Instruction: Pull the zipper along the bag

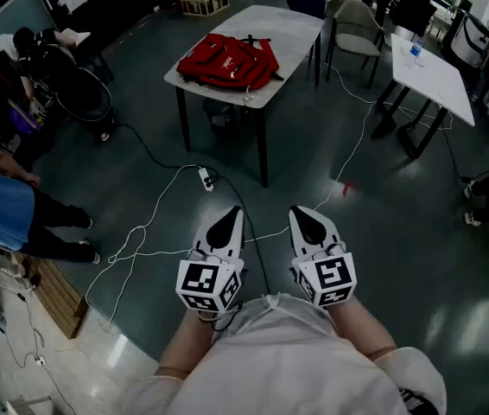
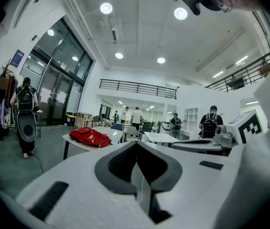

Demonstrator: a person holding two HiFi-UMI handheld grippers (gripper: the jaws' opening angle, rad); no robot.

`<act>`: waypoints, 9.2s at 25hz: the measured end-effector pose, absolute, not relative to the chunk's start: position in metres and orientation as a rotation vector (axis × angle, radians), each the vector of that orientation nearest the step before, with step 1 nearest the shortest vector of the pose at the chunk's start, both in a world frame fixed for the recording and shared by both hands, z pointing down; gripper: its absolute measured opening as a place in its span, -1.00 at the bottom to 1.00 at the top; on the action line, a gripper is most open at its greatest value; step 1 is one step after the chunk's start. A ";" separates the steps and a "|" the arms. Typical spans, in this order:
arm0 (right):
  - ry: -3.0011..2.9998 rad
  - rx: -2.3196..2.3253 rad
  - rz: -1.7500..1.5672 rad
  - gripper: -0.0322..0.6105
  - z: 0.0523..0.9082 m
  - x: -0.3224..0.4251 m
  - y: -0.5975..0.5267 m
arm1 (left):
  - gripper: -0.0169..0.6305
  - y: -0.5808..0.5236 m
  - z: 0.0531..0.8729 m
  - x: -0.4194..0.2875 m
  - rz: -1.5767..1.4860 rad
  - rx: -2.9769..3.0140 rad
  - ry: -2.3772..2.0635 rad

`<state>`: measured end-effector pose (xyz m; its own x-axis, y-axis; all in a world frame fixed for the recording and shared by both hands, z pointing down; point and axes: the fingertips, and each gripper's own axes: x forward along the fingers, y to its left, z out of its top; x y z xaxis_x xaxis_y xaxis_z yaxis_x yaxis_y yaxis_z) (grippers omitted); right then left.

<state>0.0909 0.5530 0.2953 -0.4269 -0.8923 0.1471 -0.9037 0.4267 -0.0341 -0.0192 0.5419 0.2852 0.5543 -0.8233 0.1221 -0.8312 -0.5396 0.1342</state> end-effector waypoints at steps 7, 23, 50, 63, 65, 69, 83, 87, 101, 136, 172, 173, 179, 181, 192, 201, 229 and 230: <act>-2.555 1.630 0.171 -0.82 0.296 0.084 0.553 | -0.89 0.541 0.287 -0.026 0.080 2.615 -1.392; -2.535 1.684 0.272 -0.82 0.320 0.052 0.545 | -0.89 0.542 0.335 -0.071 0.121 2.525 -1.346; -2.656 1.403 0.333 -0.82 0.342 0.167 0.199 | -0.89 0.225 0.342 0.037 0.150 2.399 -1.600; -2.551 1.539 0.399 -0.82 0.365 0.121 0.074 | -0.89 0.082 0.366 -0.009 0.131 2.437 -1.414; -2.515 1.584 0.406 -0.81 0.368 0.103 0.048 | -0.89 0.050 0.366 -0.025 0.132 2.468 -1.354; -2.435 1.685 0.423 -0.81 0.365 0.067 -0.003 | -0.89 -0.013 0.364 -0.063 0.154 2.513 -1.252; -2.289 1.828 0.525 -0.81 0.367 0.008 -0.107 | -0.89 -0.126 0.379 -0.124 0.248 2.501 -1.078; -2.266 1.758 0.586 -0.82 0.387 0.021 -0.121 | -0.89 -0.127 0.395 -0.106 0.289 2.482 -1.057; -2.161 1.310 0.709 -0.82 0.529 0.061 -0.154 | -0.89 -0.106 0.543 -0.017 0.504 2.235 -0.996; -1.937 0.993 0.873 -0.82 0.622 0.066 -0.172 | -0.89 -0.118 0.629 0.042 0.783 1.953 -0.901; -1.749 1.043 0.805 -0.82 0.620 0.062 -0.174 | -0.88 -0.113 0.628 -0.064 0.886 2.030 -0.859; -1.739 1.040 0.820 -0.82 0.620 0.062 -0.174 | -0.89 -0.114 0.628 -0.067 0.886 2.035 -0.857; -1.659 1.057 0.847 -0.82 0.620 0.062 -0.175 | -0.88 -0.117 0.627 -0.077 0.896 2.056 -0.822; -1.632 1.061 0.840 -0.82 0.621 0.062 -0.175 | -0.88 -0.120 0.628 -0.083 0.907 2.050 -0.824; -1.582 1.059 0.856 -0.82 0.622 0.067 -0.176 | -0.88 -0.140 0.629 -0.113 0.909 2.057 -0.881; -1.521 0.995 0.788 -0.82 0.621 0.063 -0.183 | -0.88 -0.157 0.630 -0.141 0.941 2.053 -0.935; -1.483 1.014 0.890 -0.82 0.625 0.067 -0.175 | -0.81 -0.225 0.624 -0.207 1.070 2.073 -1.045; -1.485 1.016 0.891 -0.82 0.625 0.067 -0.175 | -0.81 -0.224 0.625 -0.206 1.062 2.070 -1.049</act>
